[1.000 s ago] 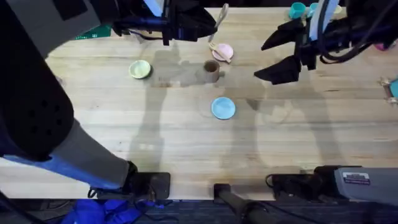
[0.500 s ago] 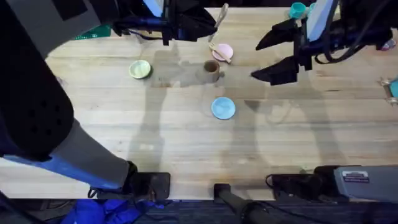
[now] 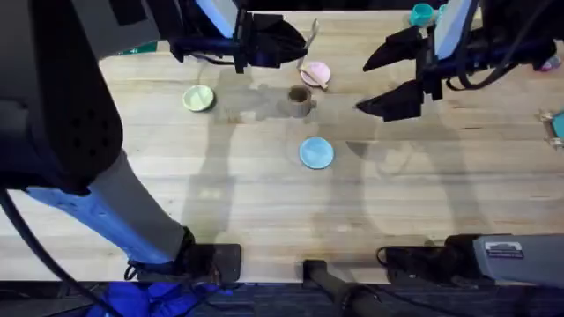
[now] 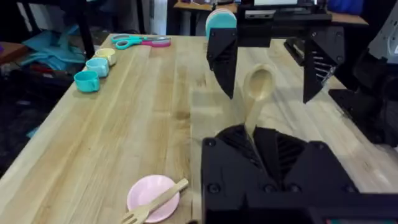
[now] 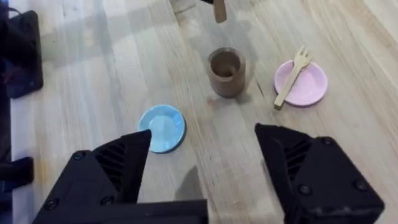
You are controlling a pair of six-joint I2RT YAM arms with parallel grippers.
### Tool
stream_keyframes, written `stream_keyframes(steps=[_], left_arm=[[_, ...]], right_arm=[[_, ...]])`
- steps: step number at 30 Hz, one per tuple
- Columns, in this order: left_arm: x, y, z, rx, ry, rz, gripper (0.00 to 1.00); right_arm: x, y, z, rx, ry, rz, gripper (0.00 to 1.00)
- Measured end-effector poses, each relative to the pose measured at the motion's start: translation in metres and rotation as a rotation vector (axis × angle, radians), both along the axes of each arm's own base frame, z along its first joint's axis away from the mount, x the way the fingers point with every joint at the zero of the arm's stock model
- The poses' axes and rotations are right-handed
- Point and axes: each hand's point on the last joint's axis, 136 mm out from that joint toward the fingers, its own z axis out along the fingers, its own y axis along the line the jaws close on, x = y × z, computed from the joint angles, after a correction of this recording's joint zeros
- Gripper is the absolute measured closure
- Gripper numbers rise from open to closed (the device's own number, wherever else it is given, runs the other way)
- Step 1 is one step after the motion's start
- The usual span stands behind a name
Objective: Pick up a utensil and set it on the pink plate, then put the other utensil in the container.
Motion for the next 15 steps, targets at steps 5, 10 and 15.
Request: stream_keyframes(steps=[5,10,15], left_arm=[[0.001,0.0,-0.003,-0.004,0.008,-0.002,0.959],[0.005,0.0,-0.02,-0.004,0.038,-0.003,0.959],[0.007,0.0,-0.032,-0.002,0.064,-0.003,0.959]], right_arm=[[0.0,0.0,0.0,0.0,0.0,0.0,0.005],[0.0,0.0,0.0,0.0,0.0,0.0,0.005],[0.0,0.0,0.0,0.0,-0.001,0.0,0.005]])
